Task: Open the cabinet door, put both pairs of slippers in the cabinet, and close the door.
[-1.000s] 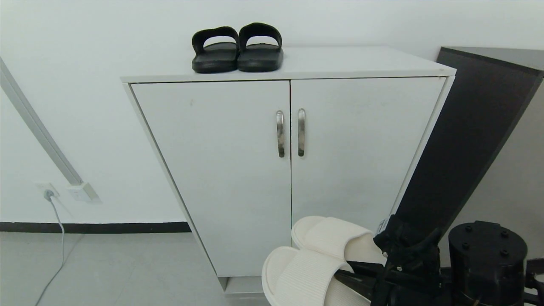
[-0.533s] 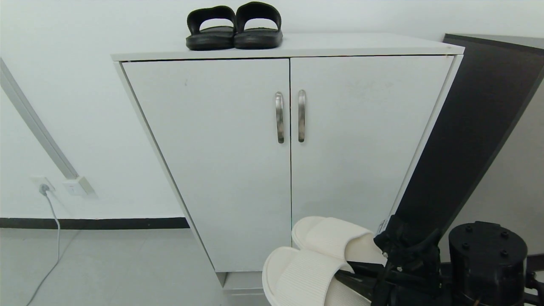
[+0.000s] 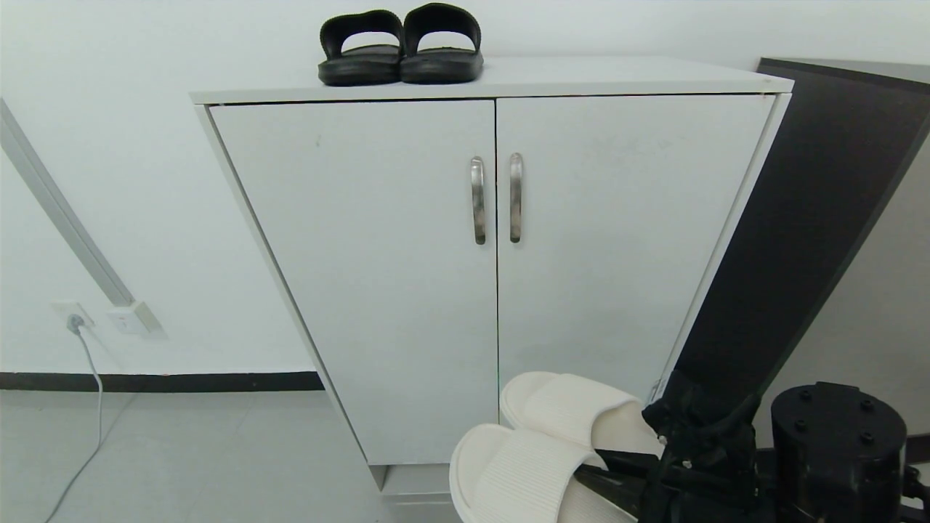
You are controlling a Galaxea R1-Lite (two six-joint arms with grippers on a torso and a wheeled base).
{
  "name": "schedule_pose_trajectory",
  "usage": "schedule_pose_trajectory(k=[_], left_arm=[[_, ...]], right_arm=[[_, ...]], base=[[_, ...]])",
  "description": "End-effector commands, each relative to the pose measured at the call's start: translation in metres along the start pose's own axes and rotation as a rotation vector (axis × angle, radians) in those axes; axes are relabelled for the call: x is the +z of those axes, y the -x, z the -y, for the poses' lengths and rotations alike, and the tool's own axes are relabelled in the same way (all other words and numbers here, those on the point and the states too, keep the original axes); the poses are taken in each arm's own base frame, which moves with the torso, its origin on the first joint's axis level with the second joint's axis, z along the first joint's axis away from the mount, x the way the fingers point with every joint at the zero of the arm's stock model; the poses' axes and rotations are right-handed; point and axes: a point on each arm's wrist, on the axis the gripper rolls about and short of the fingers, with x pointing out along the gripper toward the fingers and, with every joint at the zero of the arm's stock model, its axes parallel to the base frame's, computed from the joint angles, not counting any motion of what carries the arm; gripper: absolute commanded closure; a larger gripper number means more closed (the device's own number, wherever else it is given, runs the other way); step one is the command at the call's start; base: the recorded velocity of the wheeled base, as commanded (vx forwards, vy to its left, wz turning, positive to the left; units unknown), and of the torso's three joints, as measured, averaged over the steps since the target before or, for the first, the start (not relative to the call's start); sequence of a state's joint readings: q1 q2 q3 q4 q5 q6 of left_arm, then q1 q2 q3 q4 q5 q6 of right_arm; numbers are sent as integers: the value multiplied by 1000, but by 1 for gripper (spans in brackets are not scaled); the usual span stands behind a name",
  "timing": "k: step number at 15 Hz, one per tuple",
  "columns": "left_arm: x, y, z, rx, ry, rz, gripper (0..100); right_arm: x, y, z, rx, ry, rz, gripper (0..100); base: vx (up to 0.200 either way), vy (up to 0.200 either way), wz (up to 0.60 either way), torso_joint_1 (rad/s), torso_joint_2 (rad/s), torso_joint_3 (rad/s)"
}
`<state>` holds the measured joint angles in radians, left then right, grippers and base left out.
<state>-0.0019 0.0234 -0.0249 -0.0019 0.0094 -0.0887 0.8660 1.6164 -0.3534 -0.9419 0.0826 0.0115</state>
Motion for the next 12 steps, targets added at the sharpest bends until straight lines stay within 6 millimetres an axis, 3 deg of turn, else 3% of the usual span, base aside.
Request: schedule_pose_trajectory(k=[1, 2, 7, 12], left_arm=[[47, 0, 4, -13, 54, 34, 0], [61, -8, 6, -31, 54, -10, 0], [74, -51, 13, -240, 62, -191, 0], [111, -106, 20, -358, 60, -161, 0]], right_arm=[[-1, 1, 0, 1, 1, -1, 100], [-1, 0, -1, 5, 2, -1, 100], [-2, 1, -3, 13, 5, -2, 100], [-1, 0, -3, 14, 3, 0, 100]], base=[[0, 0, 0, 0, 0, 0], [0, 0, 0, 0, 0, 0], [0, 0, 0, 0, 0, 0], [0, 0, 0, 0, 0, 0]])
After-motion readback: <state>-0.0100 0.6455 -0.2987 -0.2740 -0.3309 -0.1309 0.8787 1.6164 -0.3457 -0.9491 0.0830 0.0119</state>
